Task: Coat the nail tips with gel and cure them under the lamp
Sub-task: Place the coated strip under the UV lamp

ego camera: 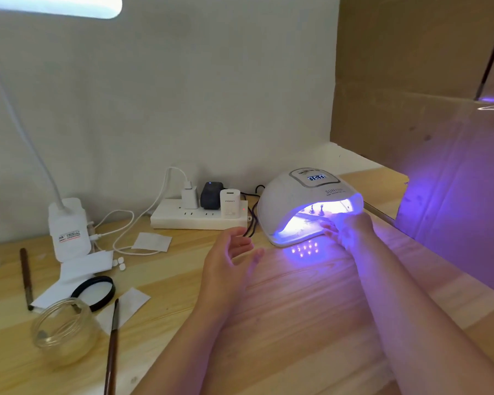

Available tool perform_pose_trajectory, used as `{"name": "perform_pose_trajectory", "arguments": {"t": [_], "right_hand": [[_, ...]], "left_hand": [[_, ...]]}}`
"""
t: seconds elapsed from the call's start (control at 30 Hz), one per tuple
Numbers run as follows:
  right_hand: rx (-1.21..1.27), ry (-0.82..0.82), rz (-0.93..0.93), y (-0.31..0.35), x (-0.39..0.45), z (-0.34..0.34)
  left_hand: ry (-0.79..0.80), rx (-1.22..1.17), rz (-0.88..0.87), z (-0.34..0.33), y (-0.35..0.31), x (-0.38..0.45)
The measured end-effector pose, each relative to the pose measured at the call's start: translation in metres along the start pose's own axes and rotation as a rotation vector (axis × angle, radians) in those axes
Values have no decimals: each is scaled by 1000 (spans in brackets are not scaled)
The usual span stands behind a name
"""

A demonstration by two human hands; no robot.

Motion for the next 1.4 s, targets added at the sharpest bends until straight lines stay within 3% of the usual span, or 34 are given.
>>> {"name": "perform_pose_trajectory", "arguments": {"t": [0.2,0.37,0.47,0.67,0.8,0.9,0.97,1.13,1.4], "right_hand": [[-356,-119,46,16,15,5],[-471,-97,43,21,20,1],[-410,-50,49,18,18,-2],[-473,-124,347,24,-9,13],[-717,-270,614,57,-52,23],[-789,-225,861,87,-77,10],[-866,-143,924,103,-74,-7],[-1129,101,666,106,-33,-45],[-1206,22,561,108,-18,-51]], "left_hand": [[-5,37,-12,1,-1,0],[-6,36,-9,0,0,1],[-11,31,-2,0,0,1],[-12,64,-16,0,-3,0],[-16,101,-9,0,-3,1],[-2,132,9,0,-3,0],[-3,134,15,1,-2,-1],[-2,132,31,2,-2,-2],[-11,66,47,1,2,1]]}}
Point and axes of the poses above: each hand's wrist, its own x-axis towards the middle knuckle, its own z-axis out of the back of the hand, y = z × x, the point moved 8 cm from there along x, towards the middle knuckle, and after that the axes turned 9 degrees about y, right-handed, at the moved point
